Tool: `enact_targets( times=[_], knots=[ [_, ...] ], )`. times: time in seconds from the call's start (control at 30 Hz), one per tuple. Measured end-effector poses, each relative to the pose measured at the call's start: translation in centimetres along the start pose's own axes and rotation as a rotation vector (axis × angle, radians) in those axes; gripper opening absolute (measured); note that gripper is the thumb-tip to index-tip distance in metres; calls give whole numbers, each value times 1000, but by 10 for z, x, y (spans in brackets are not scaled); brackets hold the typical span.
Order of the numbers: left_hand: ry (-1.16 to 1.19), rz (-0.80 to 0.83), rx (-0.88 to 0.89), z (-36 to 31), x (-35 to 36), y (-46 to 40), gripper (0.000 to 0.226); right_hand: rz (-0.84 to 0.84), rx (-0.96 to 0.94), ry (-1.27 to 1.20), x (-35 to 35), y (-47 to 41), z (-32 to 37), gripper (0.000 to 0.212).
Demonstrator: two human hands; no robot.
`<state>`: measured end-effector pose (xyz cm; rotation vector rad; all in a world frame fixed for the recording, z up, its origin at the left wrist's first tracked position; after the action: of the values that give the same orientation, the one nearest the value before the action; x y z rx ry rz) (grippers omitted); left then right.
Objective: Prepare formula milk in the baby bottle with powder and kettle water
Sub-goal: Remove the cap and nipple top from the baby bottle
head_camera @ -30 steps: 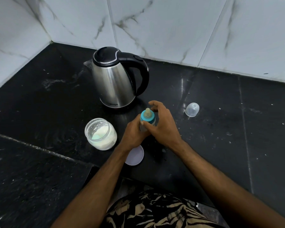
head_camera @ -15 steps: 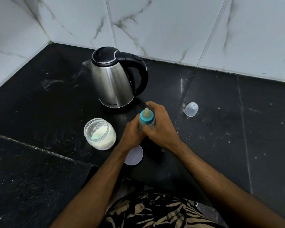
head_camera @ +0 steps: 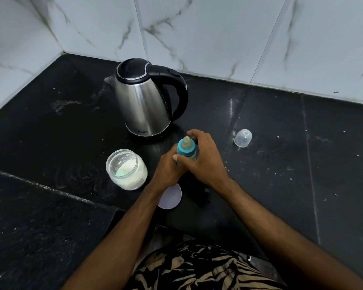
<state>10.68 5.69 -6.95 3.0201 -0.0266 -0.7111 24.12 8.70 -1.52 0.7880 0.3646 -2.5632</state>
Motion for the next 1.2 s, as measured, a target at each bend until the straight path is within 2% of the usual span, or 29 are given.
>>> enact_targets(
  times=[0.1, 0.2, 0.37, 0.5, 0.63, 0.93, 1.2],
  knots=[
    [31, -3, -2, -1, -1, 1, 58, -5, -11, 10, -3, -3, 1, 62],
    [45, -13, -7, -2, -2, 3, 56, 81, -38, -61, -11, -5, 0, 60],
    [61, -2, -11, -6, -1, 2, 59, 170, -44, -116, -13, -9, -9, 64],
    [95, 13, -9, -6, -1, 3, 67, 170, -101, -199, -21, -9, -10, 65],
    [105, 16, -10, -3, 0, 3, 59, 138, -135, -242, -35, -13, -10, 65],
    [46, -33, -38, 4, 3, -1, 55, 10, 0, -152, -84, 12, -61, 48],
    [46, -31, -30, 7, 3, -2, 53, -23, 136, -80, -103, 41, -109, 48]
  ],
)
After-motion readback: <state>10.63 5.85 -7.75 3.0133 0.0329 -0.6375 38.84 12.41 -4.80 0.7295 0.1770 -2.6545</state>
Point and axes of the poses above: each hand's wrist, its own y-axis away from the middle knuckle, its own x-axis out of the palm, z = x × y, the point moved 1 cm from there along -y, towards the middle knuckle, and after that the axes turned 7 degrees about z, right-handed, at the moved point
